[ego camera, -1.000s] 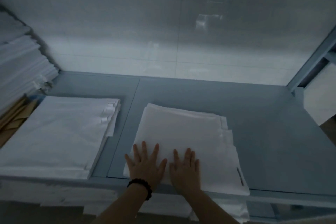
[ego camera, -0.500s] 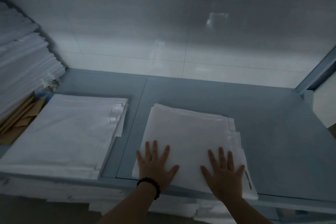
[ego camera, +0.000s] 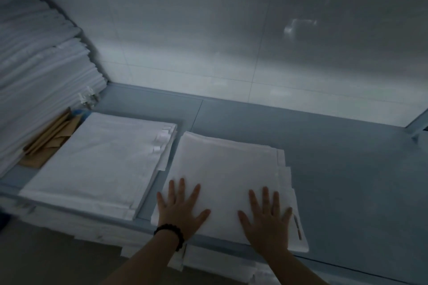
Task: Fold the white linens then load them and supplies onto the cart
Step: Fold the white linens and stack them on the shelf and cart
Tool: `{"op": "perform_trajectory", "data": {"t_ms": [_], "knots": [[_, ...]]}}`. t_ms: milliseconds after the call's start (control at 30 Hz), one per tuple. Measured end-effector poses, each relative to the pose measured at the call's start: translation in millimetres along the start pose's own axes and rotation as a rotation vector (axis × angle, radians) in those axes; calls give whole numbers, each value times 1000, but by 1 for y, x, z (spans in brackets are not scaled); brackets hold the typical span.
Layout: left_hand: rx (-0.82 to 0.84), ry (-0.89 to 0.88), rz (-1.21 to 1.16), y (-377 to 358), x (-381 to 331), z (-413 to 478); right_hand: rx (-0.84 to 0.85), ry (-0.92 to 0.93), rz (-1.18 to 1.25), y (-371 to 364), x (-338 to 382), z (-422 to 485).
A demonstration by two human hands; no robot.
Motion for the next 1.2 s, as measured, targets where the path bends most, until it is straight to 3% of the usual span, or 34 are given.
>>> {"op": "perform_trajectory", "data": {"t_ms": [333, 567, 800, 1200], "knots": [[78, -9, -21, 2, 9, -1, 57, -6, 9, -7, 4, -2], [42, -7, -186, 44, 33, 50, 26, -206, 112, 20, -43, 27], [141, -21, -204, 23, 26, 71, 213, -273, 217, -7, -53, 59], [42, -29, -228, 37, 17, 69, 95, -265, 294, 4, -44, 47]]}}
Point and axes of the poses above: each hand's wrist, its own z-axis towards the middle knuckle, its own y-axis out of the back of the hand, x = y × z, the point moved 10 cm from there along z, towards the middle knuckle, and after that the axes turned 13 degrees about -z, right-handed, at the moved point
